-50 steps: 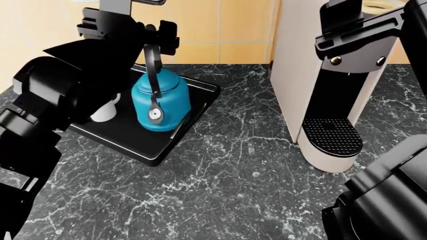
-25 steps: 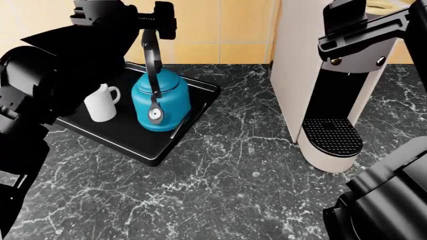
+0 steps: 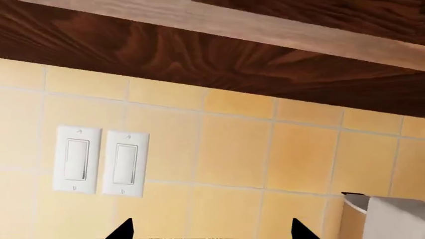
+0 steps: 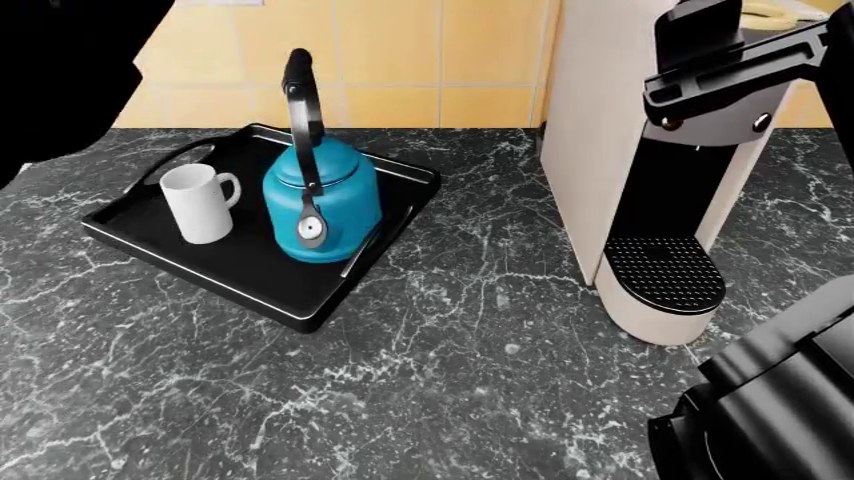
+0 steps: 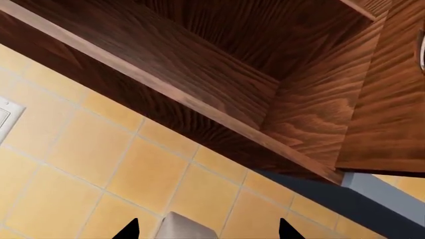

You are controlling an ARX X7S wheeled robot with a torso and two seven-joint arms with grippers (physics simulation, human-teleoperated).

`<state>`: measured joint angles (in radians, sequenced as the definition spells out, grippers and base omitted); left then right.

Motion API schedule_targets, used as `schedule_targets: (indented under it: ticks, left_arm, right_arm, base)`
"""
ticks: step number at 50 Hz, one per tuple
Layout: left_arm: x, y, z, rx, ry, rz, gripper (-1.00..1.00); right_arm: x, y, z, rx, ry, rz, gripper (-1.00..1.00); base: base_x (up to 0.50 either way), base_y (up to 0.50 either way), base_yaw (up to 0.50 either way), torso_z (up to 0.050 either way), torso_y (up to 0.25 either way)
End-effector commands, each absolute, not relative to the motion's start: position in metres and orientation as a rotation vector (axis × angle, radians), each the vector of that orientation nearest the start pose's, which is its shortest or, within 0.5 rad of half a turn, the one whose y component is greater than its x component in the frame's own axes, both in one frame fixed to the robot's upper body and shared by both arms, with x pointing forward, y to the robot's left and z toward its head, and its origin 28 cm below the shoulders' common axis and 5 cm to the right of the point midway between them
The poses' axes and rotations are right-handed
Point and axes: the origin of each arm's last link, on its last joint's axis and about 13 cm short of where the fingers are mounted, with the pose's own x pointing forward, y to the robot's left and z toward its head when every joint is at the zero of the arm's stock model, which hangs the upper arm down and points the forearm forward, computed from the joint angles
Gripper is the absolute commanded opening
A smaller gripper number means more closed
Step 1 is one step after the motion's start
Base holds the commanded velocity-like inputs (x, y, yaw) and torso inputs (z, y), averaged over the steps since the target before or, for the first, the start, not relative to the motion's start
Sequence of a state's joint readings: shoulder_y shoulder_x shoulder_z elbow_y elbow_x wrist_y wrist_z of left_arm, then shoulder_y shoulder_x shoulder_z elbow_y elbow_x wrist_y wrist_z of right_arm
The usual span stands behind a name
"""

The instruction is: Pick the kettle from the counter and place it on the tray. Then pick the mug from the cabinet and place it on the tray. Then close the cabinet doors.

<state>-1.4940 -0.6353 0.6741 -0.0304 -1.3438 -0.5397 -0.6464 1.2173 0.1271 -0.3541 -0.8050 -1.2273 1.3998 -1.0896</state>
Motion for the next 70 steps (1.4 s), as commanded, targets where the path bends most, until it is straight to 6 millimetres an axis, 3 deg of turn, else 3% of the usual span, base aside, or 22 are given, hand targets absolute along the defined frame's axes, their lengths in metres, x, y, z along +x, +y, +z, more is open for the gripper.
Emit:
schedule_targets:
  ticks: [1,19,31,49,70]
  left_arm:
    - [0.280,0.243,0.373,-0.201,-0.288,-0.128,1.00]
    - [0.245,0.237,0.380,-0.178,-0.378,-0.141,1.00]
    - [0.240,0.235,0.391,-0.154,-0.418,-0.132,1.00]
    - [0.231,0.243,0.363,-0.146,-0.411,-0.096,1.00]
    - [0.227,0.245,0.359,-0.138,-0.429,-0.077,1.00]
  right_arm:
    - [0.193,-0.136,0.352,-0.484,-0.524,-0.067,1.00]
    - [0.196,-0.136,0.347,-0.472,-0.534,-0.052,1.00]
    - [0.197,-0.134,0.360,-0.496,-0.541,-0.046,1.00]
    - [0.197,-0.132,0.359,-0.497,-0.556,-0.036,1.00]
    - [0.196,-0.131,0.359,-0.496,-0.553,-0.033,1.00]
  base:
    - [0.00,0.00,0.00,0.000,0.000]
    - [0.00,0.00,0.00,0.000,0.000]
    - [0.00,0.00,0.00,0.000,0.000]
    - [0.00,0.00,0.00,0.000,0.000]
    - [0.01,0.00,0.00,0.000,0.000]
